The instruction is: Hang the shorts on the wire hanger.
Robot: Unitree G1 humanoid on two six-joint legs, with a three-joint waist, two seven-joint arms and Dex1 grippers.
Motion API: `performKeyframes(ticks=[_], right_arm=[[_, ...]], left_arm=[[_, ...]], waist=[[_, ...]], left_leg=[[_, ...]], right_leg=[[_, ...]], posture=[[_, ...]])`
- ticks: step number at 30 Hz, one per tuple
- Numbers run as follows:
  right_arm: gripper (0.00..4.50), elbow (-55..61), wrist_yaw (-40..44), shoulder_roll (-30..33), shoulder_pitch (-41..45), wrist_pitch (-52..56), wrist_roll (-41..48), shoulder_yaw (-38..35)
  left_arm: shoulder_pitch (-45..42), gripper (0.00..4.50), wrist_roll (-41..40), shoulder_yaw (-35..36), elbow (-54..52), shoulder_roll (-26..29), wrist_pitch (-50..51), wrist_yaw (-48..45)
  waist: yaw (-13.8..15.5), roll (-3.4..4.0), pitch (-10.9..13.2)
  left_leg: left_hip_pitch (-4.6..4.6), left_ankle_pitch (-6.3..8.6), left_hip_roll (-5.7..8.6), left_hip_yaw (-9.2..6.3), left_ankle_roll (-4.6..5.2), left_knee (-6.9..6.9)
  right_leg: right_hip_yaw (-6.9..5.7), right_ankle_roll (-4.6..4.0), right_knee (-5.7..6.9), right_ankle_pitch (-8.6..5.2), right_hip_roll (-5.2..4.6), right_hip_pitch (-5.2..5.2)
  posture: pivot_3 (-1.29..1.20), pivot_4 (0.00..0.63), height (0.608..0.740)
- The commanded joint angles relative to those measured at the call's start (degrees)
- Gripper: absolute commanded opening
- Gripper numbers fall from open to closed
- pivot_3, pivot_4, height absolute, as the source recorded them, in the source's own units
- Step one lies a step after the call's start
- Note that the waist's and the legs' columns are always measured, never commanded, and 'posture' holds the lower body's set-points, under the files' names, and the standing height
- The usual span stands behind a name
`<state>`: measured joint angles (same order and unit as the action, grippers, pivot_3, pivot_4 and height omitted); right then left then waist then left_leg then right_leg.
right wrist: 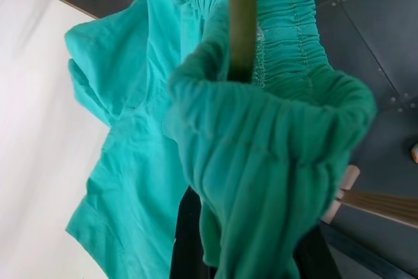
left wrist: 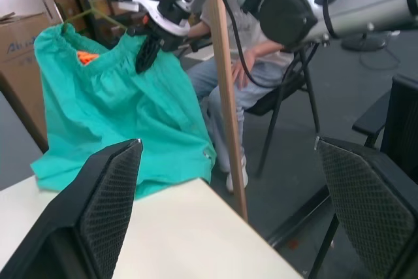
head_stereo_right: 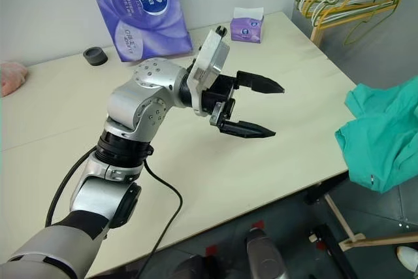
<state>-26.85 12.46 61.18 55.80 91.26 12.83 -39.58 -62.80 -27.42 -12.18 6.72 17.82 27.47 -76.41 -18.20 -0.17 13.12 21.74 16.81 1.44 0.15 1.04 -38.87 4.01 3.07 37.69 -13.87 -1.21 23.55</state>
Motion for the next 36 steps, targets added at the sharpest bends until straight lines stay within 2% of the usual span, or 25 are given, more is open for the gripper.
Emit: performKeyframes(ticks=[1,3,8,14,19,21,25,27,30,33,36], right_arm=[[0.25,2.6,0.0,0.3,1.3,-1.1,0.5,-2.8],[0.76,4.2,-0.1,-0.4,1.4,-0.9,0.7,-4.0],[2.44,7.3,-0.5,-1.7,1.9,-1.8,0.7,-5.8],[4.45,13.4,-1.0,-2.7,1.0,-10.3,0.6,-4.8],[4.45,17.5,-0.6,-3.8,-1.2,-20.1,0.6,-2.5],[4.45,19.4,2.3,-3.0,-5.1,-27.7,0.1,0.4],[4.45,22.3,2.2,-3.3,-9.9,-38.9,-1.5,2.2],[4.45,25.1,4.0,-3.0,-14.0,-49.5,-3.1,4.5],[4.45,32.1,8.4,-6.5,-19.3,-56.7,-0.9,7.8],[4.45,41.8,13.1,-13.1,-24.9,-56.4,5.5,11.5],[4.45,48.2,13.6,-20.3,-29.8,-54.8,8.9,16.6]], left_arm=[[-2.3,4.5,-0.8,1.0,0.7,-0.5,-0.8,-0.9],[-2.8,4.5,-0.6,0.8,1.5,-0.9,-1.1,-1.4],[-3.3,4.5,0.3,0.3,3.0,-1.3,-2.2,-2.2],[-3.3,4.5,1.2,0.2,3.8,-1.2,-3.0,-3.0],[-3.3,4.5,2.0,0.4,4.5,-0.9,-3.7,-3.7],[-3.1,4.5,2.4,0.3,4.7,-0.8,-4.1,-3.8],[-2.7,4.5,3.1,0.3,5.0,-0.3,-4.8,-3.9],[-2.4,4.5,3.5,0.5,4.9,-0.1,-5.2,-3.4],[-1.2,4.5,5.1,1.2,5.2,0.9,-6.5,-1.4],[1.1,4.5,8.9,2.4,6.1,2.2,-9.9,4.4],[5.6,4.5,13.4,4.0,5.6,3.7,-11.7,13.6]], waist=[[-0.2,0.01,0.0],[-0.3,0.02,0.0],[-1.0,0.03,0.0],[-1.2,0.11,-0.1],[-1.6,0.12,-0.1],[-1.7,0.11,-0.1],[-1.9,0.14,-0.1],[-2.1,0.15,-0.1],[-2.4,0.14,-0.1],[-3.0,-0.04,-0.3],[-2.9,-0.01,-0.4]], left_leg=[[0.0,0.0,0.0,0.01,0.0,0.0],[0.0,0.0,0.0,0.01,0.0,0.01],[0.01,0.01,0.0,0.02,-0.01,0.03],[0.01,0.01,0.0,0.04,-0.02,0.05],[0.04,0.01,0.0,0.05,-0.03,0.06],[0.05,0.01,0.0,0.03,-0.03,0.06],[0.06,0.01,0.03,0.06,-0.03,0.03],[0.06,0.01,0.04,0.05,-0.04,0.04],[0.06,0.01,0.03,0.02,-0.04,0.04],[0.03,0.01,-0.05,-0.03,-0.05,0.06],[0.02,0.02,-0.08,-0.11,-0.05,0.05]], right_leg=[[0.01,0.01,-0.01,0.0,0.0,0.0],[0.02,0.03,-0.01,0.0,0.0,0.01],[0.03,0.06,0.0,0.0,0.0,0.02],[0.06,0.09,0.01,-0.01,-0.01,0.06],[0.06,0.11,0.03,0.0,-0.01,0.13],[0.05,0.12,0.04,0.01,-0.01,0.13],[0.07,0.16,0.05,0.02,-0.05,0.14],[0.06,0.15,0.06,0.03,-0.06,0.15],[0.05,0.17,0.1,0.03,-0.06,0.15],[0.04,0.16,0.14,0.04,-0.02,0.15],[0.0,0.04,0.24,0.11,-0.03,0.15]], posture=[[-0.41,0.232,0.74],[-0.41,0.228,0.74],[-0.41,0.217,0.74],[-0.41,0.199,0.74],[-0.4,0.189,0.74],[-0.4,0.183,0.74],[-0.39,0.179,0.74],[-0.39,0.177,0.74],[-0.38,0.173,0.74],[-0.36,0.164,0.74],[-0.34,0.154,0.74]])
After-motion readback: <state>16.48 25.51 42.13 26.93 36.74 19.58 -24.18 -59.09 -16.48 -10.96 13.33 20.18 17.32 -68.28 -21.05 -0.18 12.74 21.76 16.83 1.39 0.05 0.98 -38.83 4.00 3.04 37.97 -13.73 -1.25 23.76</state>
